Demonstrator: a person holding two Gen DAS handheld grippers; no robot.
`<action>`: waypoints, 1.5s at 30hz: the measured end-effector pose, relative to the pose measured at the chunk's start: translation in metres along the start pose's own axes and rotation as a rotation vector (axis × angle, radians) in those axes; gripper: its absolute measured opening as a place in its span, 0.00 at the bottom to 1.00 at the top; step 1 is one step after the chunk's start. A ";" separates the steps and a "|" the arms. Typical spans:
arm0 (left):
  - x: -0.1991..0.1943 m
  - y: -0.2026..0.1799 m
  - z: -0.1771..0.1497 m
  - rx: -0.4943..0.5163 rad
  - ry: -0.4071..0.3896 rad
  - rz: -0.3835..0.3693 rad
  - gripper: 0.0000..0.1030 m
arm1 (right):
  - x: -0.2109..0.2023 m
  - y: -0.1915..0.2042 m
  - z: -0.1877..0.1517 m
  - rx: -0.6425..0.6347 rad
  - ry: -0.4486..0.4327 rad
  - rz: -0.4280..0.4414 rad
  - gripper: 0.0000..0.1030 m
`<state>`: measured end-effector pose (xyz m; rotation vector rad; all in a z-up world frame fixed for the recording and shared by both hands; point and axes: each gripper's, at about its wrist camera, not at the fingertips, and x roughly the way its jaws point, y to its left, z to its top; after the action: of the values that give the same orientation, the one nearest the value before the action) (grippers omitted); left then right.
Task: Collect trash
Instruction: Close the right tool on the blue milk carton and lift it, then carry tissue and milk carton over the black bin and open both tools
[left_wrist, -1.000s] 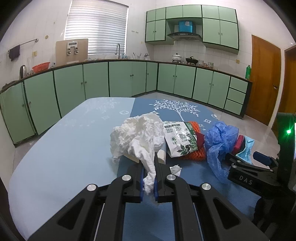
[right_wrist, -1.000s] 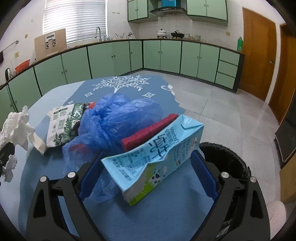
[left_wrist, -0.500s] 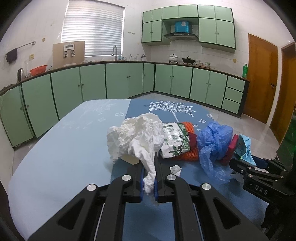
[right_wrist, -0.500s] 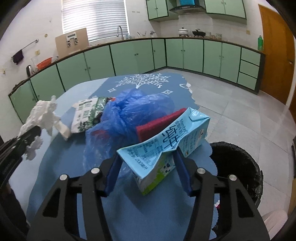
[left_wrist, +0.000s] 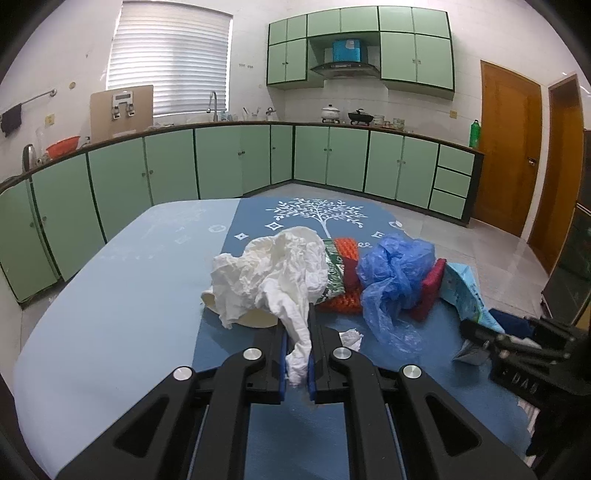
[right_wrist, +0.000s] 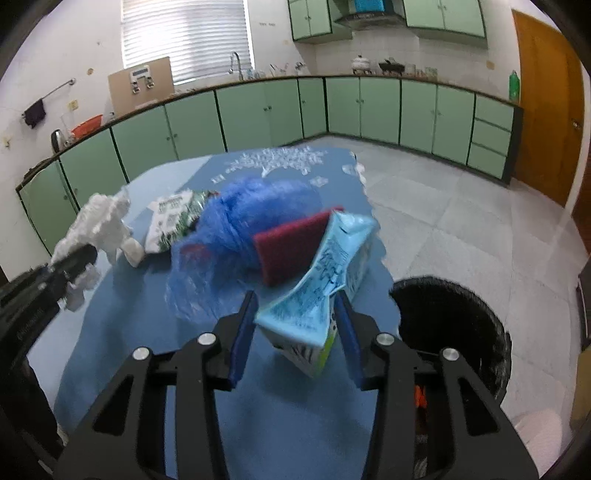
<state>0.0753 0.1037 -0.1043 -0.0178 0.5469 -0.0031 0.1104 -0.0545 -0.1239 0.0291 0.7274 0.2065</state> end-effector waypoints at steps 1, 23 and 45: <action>0.000 0.000 0.000 0.002 0.000 -0.002 0.08 | 0.002 -0.002 -0.001 0.013 0.010 -0.007 0.61; 0.021 0.000 -0.008 0.018 0.050 -0.009 0.08 | 0.021 0.000 0.007 0.004 0.004 -0.060 0.34; -0.030 -0.031 0.027 0.028 -0.103 -0.086 0.08 | -0.063 -0.010 0.032 -0.023 -0.168 -0.041 0.34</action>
<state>0.0640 0.0738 -0.0654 -0.0143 0.4424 -0.0930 0.0872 -0.0755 -0.0593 0.0094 0.5575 0.1716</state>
